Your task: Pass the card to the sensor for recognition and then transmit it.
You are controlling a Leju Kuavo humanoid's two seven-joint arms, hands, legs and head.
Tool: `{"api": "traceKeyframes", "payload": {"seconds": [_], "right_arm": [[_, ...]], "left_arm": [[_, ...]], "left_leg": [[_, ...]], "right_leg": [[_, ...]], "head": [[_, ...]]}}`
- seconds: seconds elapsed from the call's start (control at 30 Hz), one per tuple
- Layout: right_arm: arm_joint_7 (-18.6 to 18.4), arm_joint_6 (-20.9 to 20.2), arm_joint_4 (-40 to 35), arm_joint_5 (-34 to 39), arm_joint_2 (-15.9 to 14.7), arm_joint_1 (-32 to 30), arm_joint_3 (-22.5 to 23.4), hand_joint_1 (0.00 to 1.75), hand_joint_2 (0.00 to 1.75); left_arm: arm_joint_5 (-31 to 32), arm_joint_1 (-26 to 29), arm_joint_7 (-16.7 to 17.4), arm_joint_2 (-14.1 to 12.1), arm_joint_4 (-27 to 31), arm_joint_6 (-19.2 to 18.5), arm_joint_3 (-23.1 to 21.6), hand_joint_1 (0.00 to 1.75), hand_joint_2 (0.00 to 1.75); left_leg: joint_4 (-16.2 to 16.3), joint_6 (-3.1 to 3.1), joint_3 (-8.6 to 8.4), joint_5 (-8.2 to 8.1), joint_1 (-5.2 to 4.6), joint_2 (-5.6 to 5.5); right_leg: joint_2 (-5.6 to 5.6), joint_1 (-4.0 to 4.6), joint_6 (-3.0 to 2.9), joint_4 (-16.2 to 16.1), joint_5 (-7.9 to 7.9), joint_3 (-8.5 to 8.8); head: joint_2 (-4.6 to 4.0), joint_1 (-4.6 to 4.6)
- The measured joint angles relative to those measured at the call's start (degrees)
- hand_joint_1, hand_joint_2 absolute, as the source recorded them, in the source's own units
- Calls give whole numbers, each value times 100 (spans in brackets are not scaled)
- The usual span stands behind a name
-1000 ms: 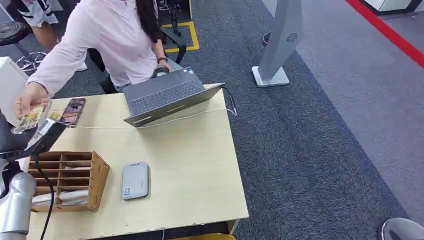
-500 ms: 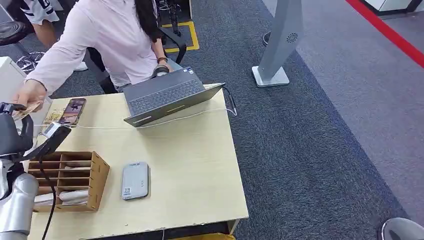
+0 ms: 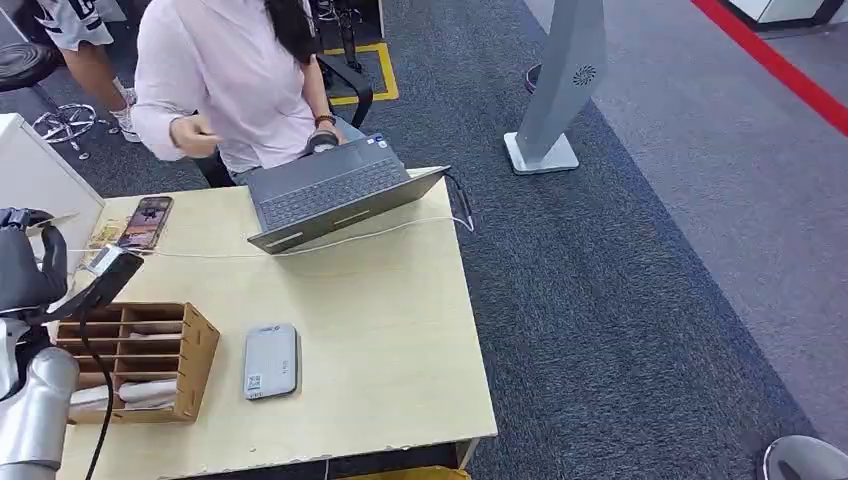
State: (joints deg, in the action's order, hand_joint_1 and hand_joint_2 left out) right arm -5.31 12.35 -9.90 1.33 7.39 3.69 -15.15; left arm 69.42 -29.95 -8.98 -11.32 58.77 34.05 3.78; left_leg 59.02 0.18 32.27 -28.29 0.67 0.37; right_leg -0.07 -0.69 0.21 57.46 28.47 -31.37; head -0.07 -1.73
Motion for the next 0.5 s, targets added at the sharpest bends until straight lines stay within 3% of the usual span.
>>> {"api": "traceKeyframes", "payload": {"seconds": [0.23,0.5], "right_arm": [[-13,28,0,65,-2,-1,0,0,0],[-15,96,0,153,-2,-7,22,0,0]], "left_arm": [[39,335,-164,220,222,-70,-211,175,175],[638,1210,278,804,1265,-505,-1245,175,175]], "left_leg": [[1,0,-1,0,-3,-1],[5,2,7,-3,-6,-1]], "right_leg": [[-1,0,0,-1,0,-1],[-2,-3,3,-4,-1,-3]], "head": [[0,-2],[0,-4]]}}
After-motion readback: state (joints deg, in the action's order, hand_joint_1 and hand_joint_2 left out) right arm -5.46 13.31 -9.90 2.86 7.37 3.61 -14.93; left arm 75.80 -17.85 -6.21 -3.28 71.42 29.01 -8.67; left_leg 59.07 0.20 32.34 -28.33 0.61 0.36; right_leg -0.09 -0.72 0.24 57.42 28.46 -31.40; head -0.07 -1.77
